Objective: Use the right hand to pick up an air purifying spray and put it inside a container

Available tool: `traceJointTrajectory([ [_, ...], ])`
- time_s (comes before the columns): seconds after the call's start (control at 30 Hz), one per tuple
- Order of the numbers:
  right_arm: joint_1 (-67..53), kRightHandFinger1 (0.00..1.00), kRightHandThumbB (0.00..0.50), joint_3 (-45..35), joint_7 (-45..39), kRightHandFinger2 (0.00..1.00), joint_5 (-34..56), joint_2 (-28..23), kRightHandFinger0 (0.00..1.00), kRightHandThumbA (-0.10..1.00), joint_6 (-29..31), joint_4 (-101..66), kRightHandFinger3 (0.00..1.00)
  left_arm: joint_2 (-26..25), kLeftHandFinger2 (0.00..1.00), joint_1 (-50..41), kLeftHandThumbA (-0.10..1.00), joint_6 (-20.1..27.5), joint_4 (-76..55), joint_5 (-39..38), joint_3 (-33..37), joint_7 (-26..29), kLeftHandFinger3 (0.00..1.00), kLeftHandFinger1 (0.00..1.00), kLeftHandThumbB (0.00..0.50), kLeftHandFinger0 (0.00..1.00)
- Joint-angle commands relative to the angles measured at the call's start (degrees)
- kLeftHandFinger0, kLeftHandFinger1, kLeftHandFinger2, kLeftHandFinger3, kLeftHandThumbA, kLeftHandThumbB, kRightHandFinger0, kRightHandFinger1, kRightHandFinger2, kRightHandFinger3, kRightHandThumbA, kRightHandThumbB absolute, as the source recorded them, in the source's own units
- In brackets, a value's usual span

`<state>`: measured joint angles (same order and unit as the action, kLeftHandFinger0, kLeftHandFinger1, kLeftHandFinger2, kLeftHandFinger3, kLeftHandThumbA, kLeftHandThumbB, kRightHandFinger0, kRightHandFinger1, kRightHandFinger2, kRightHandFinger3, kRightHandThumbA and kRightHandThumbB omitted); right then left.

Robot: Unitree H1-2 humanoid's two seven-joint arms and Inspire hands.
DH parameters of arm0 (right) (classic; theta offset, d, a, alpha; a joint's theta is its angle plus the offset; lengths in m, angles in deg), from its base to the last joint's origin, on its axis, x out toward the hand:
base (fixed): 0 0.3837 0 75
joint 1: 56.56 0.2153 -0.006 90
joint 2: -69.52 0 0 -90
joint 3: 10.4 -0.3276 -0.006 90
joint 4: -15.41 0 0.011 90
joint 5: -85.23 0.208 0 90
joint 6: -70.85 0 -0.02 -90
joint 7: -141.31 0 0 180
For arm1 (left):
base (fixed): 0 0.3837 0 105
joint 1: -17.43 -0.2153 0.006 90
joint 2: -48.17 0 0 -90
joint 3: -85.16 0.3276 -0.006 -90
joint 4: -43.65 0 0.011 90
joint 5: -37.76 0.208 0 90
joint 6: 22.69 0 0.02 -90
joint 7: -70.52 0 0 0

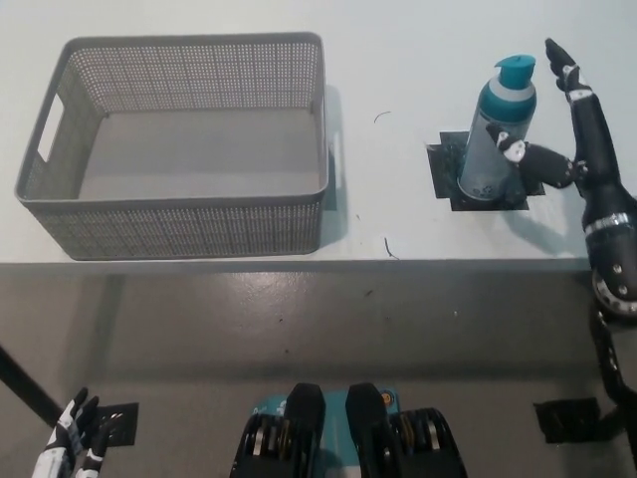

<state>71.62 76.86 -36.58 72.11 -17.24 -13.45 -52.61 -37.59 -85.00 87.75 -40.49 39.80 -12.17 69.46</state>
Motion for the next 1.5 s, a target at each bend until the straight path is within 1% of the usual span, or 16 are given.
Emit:
traceJointTrajectory([
  [0.0,6.5,1.0,0.5,-1.8,1.9,1.0,3.6,1.3,1.0,0.78,-0.2,4.6,1.0,-0.7,1.0,0.0,0.84,2.4,-1.4,0.8,-0.6,0.9,1.0,1.0,0.489,1.0],
  [0.13,9.5,1.0,0.5,-2.0,3.6,1.0,4.0,1.9,1.0,0.7,6.5,14.0,1.0,-0.5,1.0,0.1,0.8,2.7,-1.2,1.2,-0.6,1.1,1.0,1.0,0.478,1.0],
  [0.37,14.8,1.0,0.5,-3.7,2.6,1.0,7.2,2.3,1.0,0.74,4.2,27.3,1.0,-0.6,1.0,0.5,0.73,2.0,-1.9,2.0,-0.3,0.9,1.0,1.0,0.438,1.0],
  [0.53,17.5,1.0,0.5,-5.6,3.0,1.0,10.0,3.9,1.0,0.57,6.9,36.5,1.0,-0.7,1.0,1.0,0.66,2.0,-2.1,3.0,0.0,1.0,1.0,1.0,0.379,1.0],
  [0.57,17.8,1.0,0.472,-5.1,5.6,1.0,8.6,4.5,1.0,0.35,5.8,38.3,1.0,-0.6,1.0,0.9,0.64,2.2,-2.0,2.9,0.1,0.9,1.0,1.0,0.37,1.0],
  [0.6,17.6,1.0,0.488,-4.6,7.6,1.0,7.5,4.9,1.0,0.31,5.0,38.4,1.0,-0.5,1.0,0.9,0.63,2.2,-1.9,2.9,0.1,0.9,1.0,1.0,0.37,1.0],
  [0.63,17.0,1.0,0.471,-6.0,10.3,1.0,8.5,5.9,1.0,0.02,6.8,38.2,1.0,-0.6,1.0,0.7,0.61,2.2,-1.7,3.0,0.2,0.8,1.0,1.0,0.361,1.0],
  [0.67,16.8,0.87,0.437,-7.3,14.2,0.88,9.1,6.9,0.89,-0.08,8.5,38.9,0.94,-0.4,1.0,0.6,0.59,2.2,-1.7,2.6,0.3,0.6,1.0,1.0,0.362,1.0],
  [0.7,16.7,0.62,0.392,-7.6,16.6,0.64,8.8,7.4,0.67,-0.1,10.3,39.7,0.7,-0.4,1.0,0.6,0.58,2.0,-1.9,2.5,0.3,0.6,1.0,1.0,0.361,1.0],
  [0.73,16.3,0.48,0.377,-8.2,15.1,0.56,10.0,8.0,0.45,-0.1,11.4,39.7,0.59,-0.7,1.0,0.5,0.57,1.4,-2.4,2.5,0.3,0.5,1.0,1.0,0.368,1.0],
  [0.83,16.1,0.37,0.404,-7.7,14.7,0.47,9.5,8.5,0.29,-0.1,13.4,38.5,0.52,-0.9,1.0,0.6,0.58,0.8,-2.3,2.2,0.3,0.1,1.0,1.0,0.376,1.0],
  [1.13,20.1,0.42,0.375,-8.6,13.4,0.5,12.6,11.4,0.39,-0.1,4.6,18.8,0.5,-0.9,1.0,1.6,0.53,1.8,-1.5,2.0,0.3,0.3,1.0,1.0,0.371,1.0],
  [1.3,25.4,0.38,0.411,-5.6,12.9,0.45,10.2,13.4,0.35,-0.1,2.0,8.5,0.47,-1.2,1.0,1.9,0.54,0.8,-1.6,2.0,0.3,-0.1,1.0,1.0,0.374,1.0],
  [1.33,26.6,0.35,0.482,-5.0,13.1,0.43,9.4,13.8,0.31,-0.05,0.2,6.9,0.45,-1.1,1.0,2.1,0.54,0.7,-1.7,2.1,0.4,0.0,1.0,1.0,0.374,1.0],
  [1.37,28.5,0.33,0.416,-3.9,12.7,0.43,8.9,14.9,0.29,-0.1,-1.3,5.1,0.45,-0.9,1.0,2.1,0.54,1.0,-1.4,2.3,0.4,0.2,1.0,1.0,0.371,1.0],
  [1.47,30.5,0.35,0.411,-2.1,12.0,0.45,8.2,16.4,0.28,-0.1,-2.3,3.7,0.45,-1.1,1.0,2.4,0.54,1.2,-1.2,2.2,0.5,0.0,1.0,1.0,0.369,1.0],
])
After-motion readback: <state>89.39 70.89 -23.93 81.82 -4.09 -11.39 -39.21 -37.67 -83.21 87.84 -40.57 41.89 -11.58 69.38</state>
